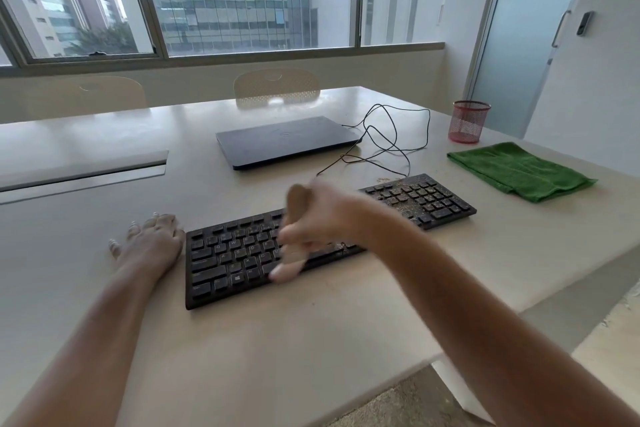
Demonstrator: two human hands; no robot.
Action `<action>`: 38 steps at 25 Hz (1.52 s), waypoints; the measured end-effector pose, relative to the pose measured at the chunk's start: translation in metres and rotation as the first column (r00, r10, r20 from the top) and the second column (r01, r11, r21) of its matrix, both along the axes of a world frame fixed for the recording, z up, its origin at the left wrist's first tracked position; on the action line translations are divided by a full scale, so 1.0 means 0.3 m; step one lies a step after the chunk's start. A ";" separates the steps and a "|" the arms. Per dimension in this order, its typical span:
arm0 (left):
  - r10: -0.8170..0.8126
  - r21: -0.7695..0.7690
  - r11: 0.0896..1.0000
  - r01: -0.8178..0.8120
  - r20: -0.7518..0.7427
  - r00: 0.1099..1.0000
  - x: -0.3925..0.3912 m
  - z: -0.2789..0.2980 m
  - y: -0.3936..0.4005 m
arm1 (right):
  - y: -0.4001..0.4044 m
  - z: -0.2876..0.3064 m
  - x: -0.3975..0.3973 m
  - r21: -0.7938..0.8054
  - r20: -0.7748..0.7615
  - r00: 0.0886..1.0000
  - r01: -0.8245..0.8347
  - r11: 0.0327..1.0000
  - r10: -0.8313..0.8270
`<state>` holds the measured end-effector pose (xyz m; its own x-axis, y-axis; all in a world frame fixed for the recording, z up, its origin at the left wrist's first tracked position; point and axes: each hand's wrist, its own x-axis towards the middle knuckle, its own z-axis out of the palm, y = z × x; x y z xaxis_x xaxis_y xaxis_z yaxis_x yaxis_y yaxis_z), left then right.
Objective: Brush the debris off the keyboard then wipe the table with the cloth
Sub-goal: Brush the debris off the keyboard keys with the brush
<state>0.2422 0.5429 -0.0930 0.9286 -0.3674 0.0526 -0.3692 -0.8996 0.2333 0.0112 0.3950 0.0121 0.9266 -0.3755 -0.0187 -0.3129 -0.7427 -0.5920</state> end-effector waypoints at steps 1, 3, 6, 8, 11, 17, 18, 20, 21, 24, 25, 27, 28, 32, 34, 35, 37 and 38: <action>0.002 0.001 1.000 -0.002 0.000 1.000 0.001 0.000 0.001 | -0.052 0.019 -0.029 -0.069 -0.029 0.997 0.075 0.995 -0.077; 0.002 0.006 1.000 -0.002 -0.006 1.000 0.008 -0.001 0.002 | -0.086 0.042 -0.046 -0.114 0.035 0.991 0.135 0.984 -0.132; 0.004 0.010 1.000 -0.004 -0.002 1.000 0.003 -0.002 0.004 | 0.013 0.005 0.008 0.157 0.106 0.991 -0.095 0.983 0.079; -0.005 0.008 1.000 0.005 -0.008 1.000 0.002 0.001 0.005 | 0.023 -0.028 0.017 0.159 0.057 0.995 -0.089 0.983 0.081; 0.000 0.010 1.000 0.000 -0.001 1.000 0.000 -0.003 0.000 | -0.112 0.018 -0.049 -0.062 -0.041 0.992 0.120 0.991 -0.123; 0.005 0.009 1.000 -0.005 0.010 1.000 0.002 -0.005 -0.004 | -0.115 0.069 -0.004 -0.014 0.001 0.996 0.085 0.996 -0.085; 0.008 0.009 1.000 -0.008 0.012 1.000 0.002 -0.007 -0.002 | -0.089 0.045 0.024 0.076 -0.004 1.000 0.013 0.997 -0.013; 0.002 0.007 1.000 -0.002 0.012 1.000 0.003 -0.007 -0.001 | -0.092 0.007 0.044 0.162 -0.030 0.999 -0.032 0.986 0.037; -0.001 0.007 1.000 0.001 0.010 1.000 0.002 -0.004 -0.002 | -0.123 0.005 0.033 0.165 -0.042 0.999 -0.011 0.986 0.019; 0.007 -0.001 1.000 -0.007 0.011 1.000 0.002 -0.004 -0.005 | -0.210 0.045 -0.028 0.023 -0.089 0.987 0.139 0.990 -0.137; 0.006 0.000 1.000 -0.006 0.012 1.000 0.004 -0.005 -0.004 | -0.223 0.059 -0.040 -0.055 -0.087 0.975 0.198 0.979 -0.203; 0.001 0.003 1.000 -0.001 0.009 1.000 0.007 -0.006 -0.004 | -0.219 0.069 -0.027 -0.109 -0.019 0.966 0.253 0.961 -0.257; 0.001 0.003 1.000 -0.001 0.009 1.000 0.007 -0.006 -0.004 | -0.203 0.065 -0.008 -0.039 0.035 0.970 0.243 0.969 -0.242; 0.002 0.002 1.000 -0.002 0.014 1.000 0.007 -0.007 -0.003 | -0.120 0.010 0.086 0.151 0.281 0.944 0.137 0.979 -0.175; 0.000 -0.004 1.000 0.000 0.012 1.000 0.006 -0.005 -0.002 | -0.090 -0.008 0.099 0.120 0.304 0.941 0.116 0.986 -0.148; 0.002 -0.006 1.000 -0.001 0.013 1.000 0.006 -0.005 -0.003 | -0.086 -0.010 0.095 0.078 0.257 0.958 0.110 0.991 -0.127; 0.003 -0.002 1.000 -0.003 0.013 1.000 0.007 -0.006 -0.004 | -0.091 0.015 0.069 -0.017 0.066 0.995 0.073 0.997 -0.071; 0.005 -0.003 1.000 -0.005 0.011 1.000 0.007 -0.007 -0.004 | -0.094 0.038 0.054 -0.041 -0.032 0.998 0.054 0.998 -0.056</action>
